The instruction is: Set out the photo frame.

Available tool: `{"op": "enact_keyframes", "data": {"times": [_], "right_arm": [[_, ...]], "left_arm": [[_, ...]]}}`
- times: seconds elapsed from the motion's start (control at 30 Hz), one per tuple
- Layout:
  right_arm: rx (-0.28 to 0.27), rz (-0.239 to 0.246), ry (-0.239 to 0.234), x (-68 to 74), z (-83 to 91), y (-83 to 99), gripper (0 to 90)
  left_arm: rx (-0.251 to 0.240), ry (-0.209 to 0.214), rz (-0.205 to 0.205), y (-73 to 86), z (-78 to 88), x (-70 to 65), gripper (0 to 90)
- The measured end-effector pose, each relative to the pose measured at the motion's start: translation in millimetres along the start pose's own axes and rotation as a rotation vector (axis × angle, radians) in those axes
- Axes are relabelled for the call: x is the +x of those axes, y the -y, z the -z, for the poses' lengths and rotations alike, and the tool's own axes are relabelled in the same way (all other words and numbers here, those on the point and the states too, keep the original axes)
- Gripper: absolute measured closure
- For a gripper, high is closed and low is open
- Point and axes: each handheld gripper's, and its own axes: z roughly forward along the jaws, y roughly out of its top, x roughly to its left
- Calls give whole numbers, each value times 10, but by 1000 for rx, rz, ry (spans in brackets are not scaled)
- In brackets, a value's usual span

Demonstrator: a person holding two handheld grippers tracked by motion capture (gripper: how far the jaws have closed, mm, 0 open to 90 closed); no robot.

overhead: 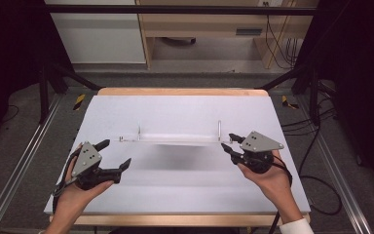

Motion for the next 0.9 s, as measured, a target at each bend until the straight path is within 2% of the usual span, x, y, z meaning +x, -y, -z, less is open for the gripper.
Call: {"op": "enact_keyframes", "data": {"times": [0.1, 0.2, 0.37, 0.63, 0.9], "right_arm": [[1, -4, -1, -24, -11, -22, 595], [3, -10, 0, -45, -21, -43, 594], [-1, -18, -4, -81, -39, -66, 594], [-10, -39, 3, -166, -91, -128, 591], [-39, -108, 8, -377, -230, -241, 585]], "left_arm": [[50, 4, 1, 73, -51, 31, 100], [117, 8, -27, 123, -108, 35, 101], [217, 19, -28, 233, -197, 30, 103], [315, 26, -25, 402, -323, 35, 104], [369, 32, -32, 515, -362, 48, 106]]}}
